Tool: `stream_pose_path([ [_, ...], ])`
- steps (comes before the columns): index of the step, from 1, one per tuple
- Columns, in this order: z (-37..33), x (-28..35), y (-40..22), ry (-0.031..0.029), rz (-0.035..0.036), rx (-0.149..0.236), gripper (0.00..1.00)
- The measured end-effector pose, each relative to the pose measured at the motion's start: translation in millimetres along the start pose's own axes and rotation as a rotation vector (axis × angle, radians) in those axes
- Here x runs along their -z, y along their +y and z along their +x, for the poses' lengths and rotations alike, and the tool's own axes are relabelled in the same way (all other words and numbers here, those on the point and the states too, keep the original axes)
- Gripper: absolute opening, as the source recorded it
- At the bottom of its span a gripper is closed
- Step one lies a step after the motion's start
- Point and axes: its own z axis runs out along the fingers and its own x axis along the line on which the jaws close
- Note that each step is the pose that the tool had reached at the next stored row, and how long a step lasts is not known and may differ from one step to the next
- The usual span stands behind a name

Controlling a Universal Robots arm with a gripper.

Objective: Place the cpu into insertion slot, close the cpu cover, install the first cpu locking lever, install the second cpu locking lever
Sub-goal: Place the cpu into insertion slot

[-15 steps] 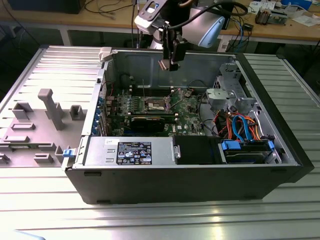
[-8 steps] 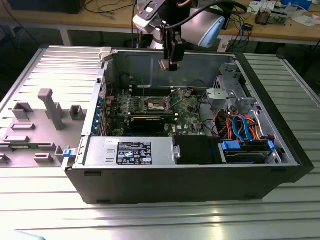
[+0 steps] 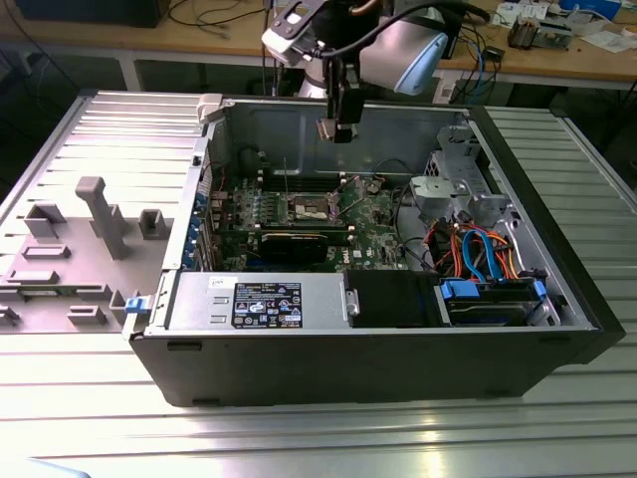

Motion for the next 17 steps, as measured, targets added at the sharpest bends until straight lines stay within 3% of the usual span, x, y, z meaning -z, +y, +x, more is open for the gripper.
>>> stream_pose_path([
  [11,0.0,-0.8,-0.1,-0.0068,-0.0012,-0.114,0.54],
  [13,0.0,-1.2,0.1,-0.0116,-0.0016,-0.159,0.54],
  [17,0.0,-1.2,0.0,-0.0119,-0.0017,-0.16,0.54],
])
